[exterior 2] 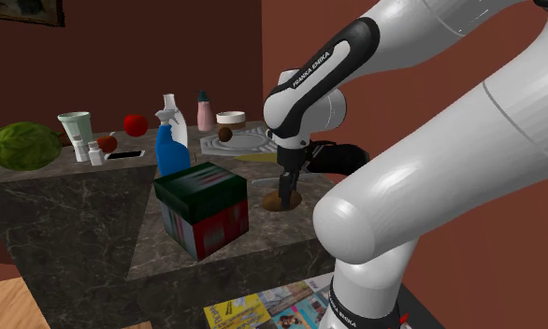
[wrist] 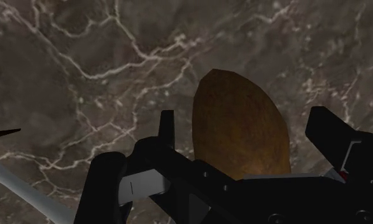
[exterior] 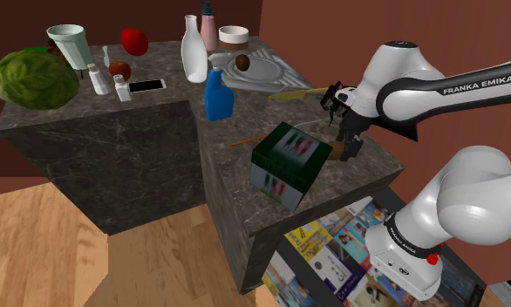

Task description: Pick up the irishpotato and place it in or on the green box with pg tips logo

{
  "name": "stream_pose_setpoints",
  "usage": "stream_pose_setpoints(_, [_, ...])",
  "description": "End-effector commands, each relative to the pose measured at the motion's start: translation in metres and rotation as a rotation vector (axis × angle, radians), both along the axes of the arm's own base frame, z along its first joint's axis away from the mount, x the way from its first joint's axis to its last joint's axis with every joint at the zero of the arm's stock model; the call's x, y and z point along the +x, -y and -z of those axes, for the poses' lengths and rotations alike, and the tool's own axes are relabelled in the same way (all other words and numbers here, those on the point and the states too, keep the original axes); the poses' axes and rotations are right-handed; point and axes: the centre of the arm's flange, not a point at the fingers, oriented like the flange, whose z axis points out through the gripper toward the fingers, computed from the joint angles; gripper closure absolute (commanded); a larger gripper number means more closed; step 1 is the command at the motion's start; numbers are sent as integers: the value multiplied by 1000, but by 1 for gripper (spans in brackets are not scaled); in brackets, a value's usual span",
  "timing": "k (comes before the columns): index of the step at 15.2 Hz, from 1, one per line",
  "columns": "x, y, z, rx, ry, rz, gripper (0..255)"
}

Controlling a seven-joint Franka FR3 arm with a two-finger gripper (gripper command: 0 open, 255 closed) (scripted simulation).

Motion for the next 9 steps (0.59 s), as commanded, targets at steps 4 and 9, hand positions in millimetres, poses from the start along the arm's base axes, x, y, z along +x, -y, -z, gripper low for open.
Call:
stream_pose_setpoints(4, [0, 0, 0, 0, 0, 0, 255])
stream_pose_setpoints(9, [0, 0, 0, 0, 0, 0, 255])
